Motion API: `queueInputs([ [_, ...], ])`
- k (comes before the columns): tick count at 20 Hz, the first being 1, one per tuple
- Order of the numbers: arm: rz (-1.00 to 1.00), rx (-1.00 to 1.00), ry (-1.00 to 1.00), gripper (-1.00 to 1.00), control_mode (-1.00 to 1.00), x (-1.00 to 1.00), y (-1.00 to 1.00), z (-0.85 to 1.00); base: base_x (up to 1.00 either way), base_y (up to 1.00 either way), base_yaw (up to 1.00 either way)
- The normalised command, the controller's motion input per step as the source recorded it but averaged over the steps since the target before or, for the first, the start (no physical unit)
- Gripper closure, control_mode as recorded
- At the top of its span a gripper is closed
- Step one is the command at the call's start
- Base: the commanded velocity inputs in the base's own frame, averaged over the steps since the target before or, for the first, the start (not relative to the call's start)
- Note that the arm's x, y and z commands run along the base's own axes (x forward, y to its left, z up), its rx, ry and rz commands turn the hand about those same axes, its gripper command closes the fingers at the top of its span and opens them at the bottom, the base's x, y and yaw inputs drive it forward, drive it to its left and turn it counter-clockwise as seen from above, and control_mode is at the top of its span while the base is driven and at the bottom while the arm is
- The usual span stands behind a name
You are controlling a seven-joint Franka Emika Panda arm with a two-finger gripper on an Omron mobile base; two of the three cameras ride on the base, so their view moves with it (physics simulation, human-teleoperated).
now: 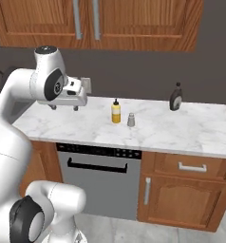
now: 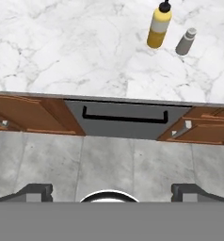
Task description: Pick the shaker and mustard from the counter and place them in the cabinet.
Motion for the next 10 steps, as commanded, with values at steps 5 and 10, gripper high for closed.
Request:
queueInputs([
  [5,0.00,0.00,0.00,-1.00,1.00,0.00,0.00,0.00,0.23,-0.01,-0.03],
  [10,0.00,0.00,0.00,-1.00,1.00,0.00,0.00,0.00,0.36,0.00,-0.04],
])
